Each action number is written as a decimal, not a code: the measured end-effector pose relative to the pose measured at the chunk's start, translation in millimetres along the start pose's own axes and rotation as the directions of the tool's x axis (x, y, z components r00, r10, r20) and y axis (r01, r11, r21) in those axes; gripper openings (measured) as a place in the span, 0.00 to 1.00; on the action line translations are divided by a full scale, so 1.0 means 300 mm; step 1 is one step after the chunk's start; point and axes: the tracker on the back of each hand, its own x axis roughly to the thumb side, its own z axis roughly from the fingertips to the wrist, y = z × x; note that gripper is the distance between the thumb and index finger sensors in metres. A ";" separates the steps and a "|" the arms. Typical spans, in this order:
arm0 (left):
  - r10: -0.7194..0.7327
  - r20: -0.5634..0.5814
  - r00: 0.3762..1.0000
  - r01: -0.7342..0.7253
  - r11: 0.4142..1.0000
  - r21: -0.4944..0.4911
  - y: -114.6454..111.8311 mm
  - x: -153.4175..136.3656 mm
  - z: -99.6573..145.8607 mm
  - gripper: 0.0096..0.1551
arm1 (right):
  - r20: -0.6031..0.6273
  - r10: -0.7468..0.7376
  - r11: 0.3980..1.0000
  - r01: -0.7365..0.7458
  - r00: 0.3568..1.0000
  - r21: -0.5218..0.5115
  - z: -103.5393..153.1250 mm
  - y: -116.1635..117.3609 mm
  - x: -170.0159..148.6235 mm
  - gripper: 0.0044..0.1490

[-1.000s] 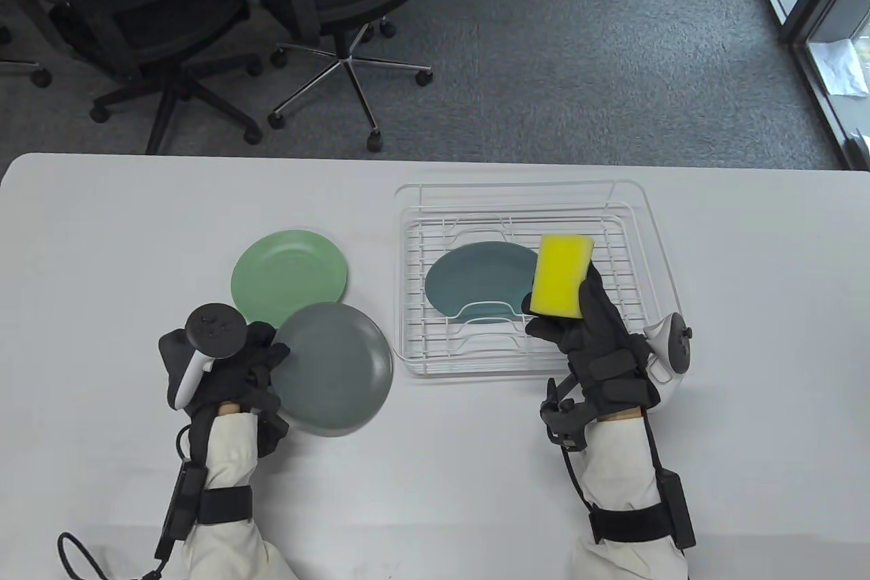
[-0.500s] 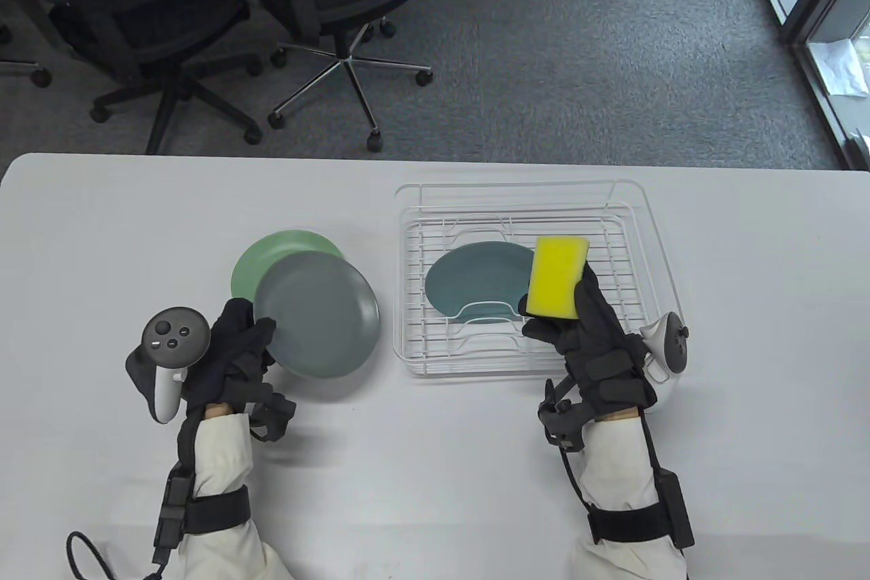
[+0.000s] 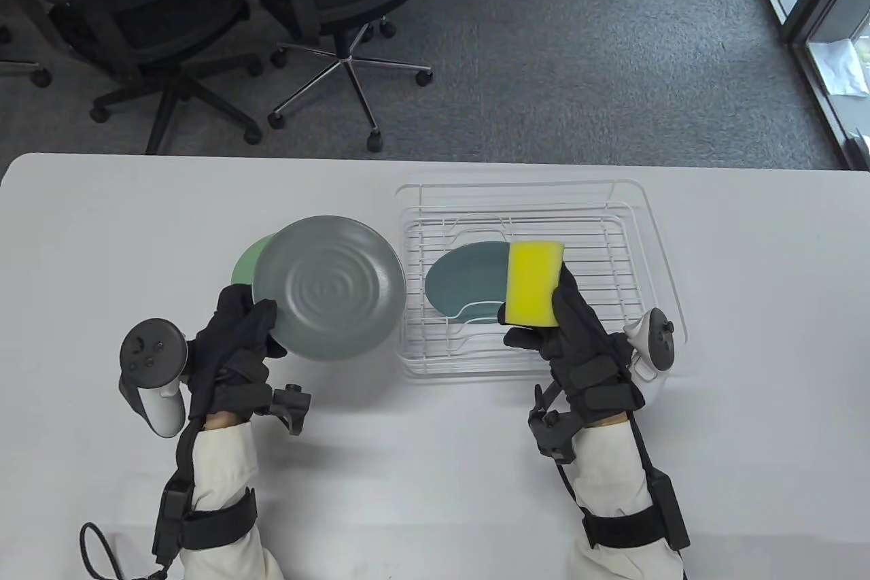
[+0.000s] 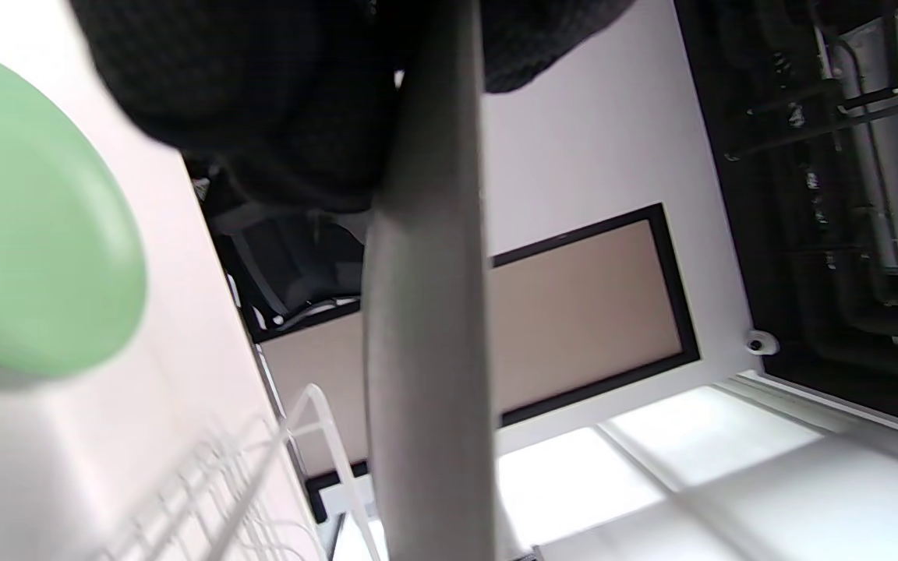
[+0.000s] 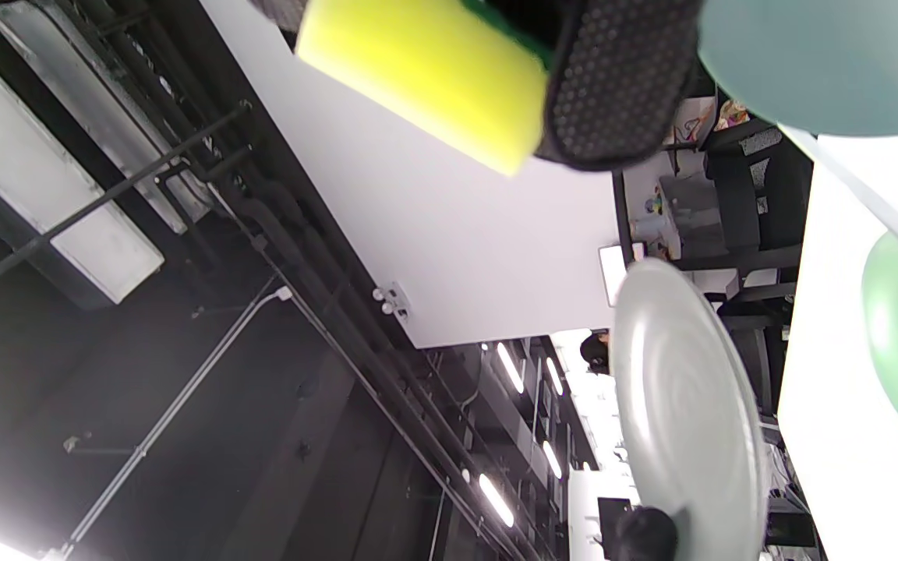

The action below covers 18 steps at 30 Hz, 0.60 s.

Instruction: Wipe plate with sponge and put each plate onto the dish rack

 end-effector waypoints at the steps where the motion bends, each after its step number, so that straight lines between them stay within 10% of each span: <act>1: 0.003 0.012 1.000 -0.002 1.000 -0.006 -0.010 0.012 0.004 0.25 | 0.000 0.014 1.000 -0.014 1.000 0.012 -0.001 0.011 0.002 0.42; 11: 0.052 0.063 0.997 -0.044 0.992 -0.117 -0.133 0.068 0.026 0.24 | 0.088 0.480 0.871 -0.486 0.873 0.075 -0.008 0.158 0.040 0.41; 18: 0.031 0.082 0.996 -0.016 0.984 -0.176 -0.195 0.077 0.034 0.26 | 0.227 0.902 0.386 -0.921 0.367 -0.044 0.012 0.290 0.053 0.39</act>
